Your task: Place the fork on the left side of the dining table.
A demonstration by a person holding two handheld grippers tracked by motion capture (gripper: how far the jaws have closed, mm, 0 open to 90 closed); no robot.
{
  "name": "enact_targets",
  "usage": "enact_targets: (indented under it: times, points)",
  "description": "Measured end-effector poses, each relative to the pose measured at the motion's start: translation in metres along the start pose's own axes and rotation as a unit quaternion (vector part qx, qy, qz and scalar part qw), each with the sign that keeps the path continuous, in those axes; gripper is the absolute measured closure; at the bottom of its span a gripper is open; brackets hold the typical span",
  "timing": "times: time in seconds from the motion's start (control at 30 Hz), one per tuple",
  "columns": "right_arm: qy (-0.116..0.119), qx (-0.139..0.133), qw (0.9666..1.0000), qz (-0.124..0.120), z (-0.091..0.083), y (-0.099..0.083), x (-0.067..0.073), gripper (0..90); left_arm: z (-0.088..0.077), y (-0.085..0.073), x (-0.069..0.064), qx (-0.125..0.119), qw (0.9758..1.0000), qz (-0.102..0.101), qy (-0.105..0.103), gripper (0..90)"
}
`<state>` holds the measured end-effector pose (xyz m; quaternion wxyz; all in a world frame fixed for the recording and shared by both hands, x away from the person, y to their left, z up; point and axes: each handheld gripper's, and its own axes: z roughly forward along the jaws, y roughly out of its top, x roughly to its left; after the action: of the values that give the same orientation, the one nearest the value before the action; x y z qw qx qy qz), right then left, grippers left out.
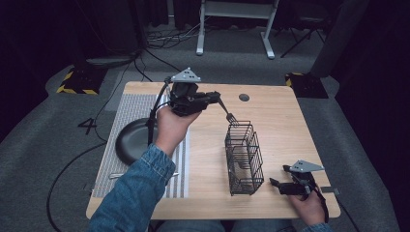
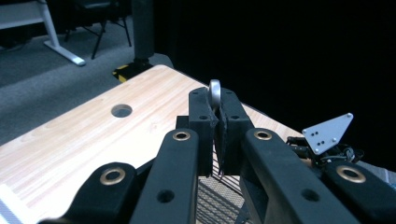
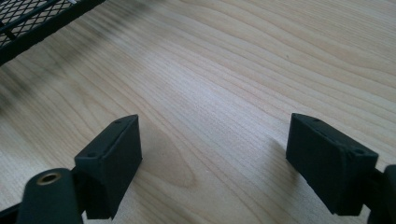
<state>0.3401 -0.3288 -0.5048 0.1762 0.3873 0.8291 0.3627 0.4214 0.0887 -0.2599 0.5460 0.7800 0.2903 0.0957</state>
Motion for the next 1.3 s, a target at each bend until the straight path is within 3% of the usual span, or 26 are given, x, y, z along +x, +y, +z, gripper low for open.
enact_targets:
  times: [0.4, 0.83, 1.03, 1.3]
  points:
    - [-0.001, 0.000, 1.0000, 0.000, 0.000, 0.000, 0.000, 18.2, -0.028, 0.005, 0.027, -0.014, 0.9989, -0.011, 0.043, 86.7]
    - [-0.001, 0.000, 1.0000, 0.001, 0.000, 0.000, 0.000, 18.4, -0.049, -0.002, 0.066, -0.026, 0.9953, -0.030, 0.088, 86.7]
    - [-0.001, 0.000, 1.0000, 0.001, 0.000, 0.000, 0.000, 18.5, -0.066, -0.010, 0.087, -0.029, 0.9919, -0.037, 0.118, 86.7]
    - [-0.003, 0.000, 1.0000, 0.004, 0.000, 0.000, 0.000, 18.8, -0.075, -0.018, 0.104, -0.033, 0.9880, -0.050, 0.142, 86.7]
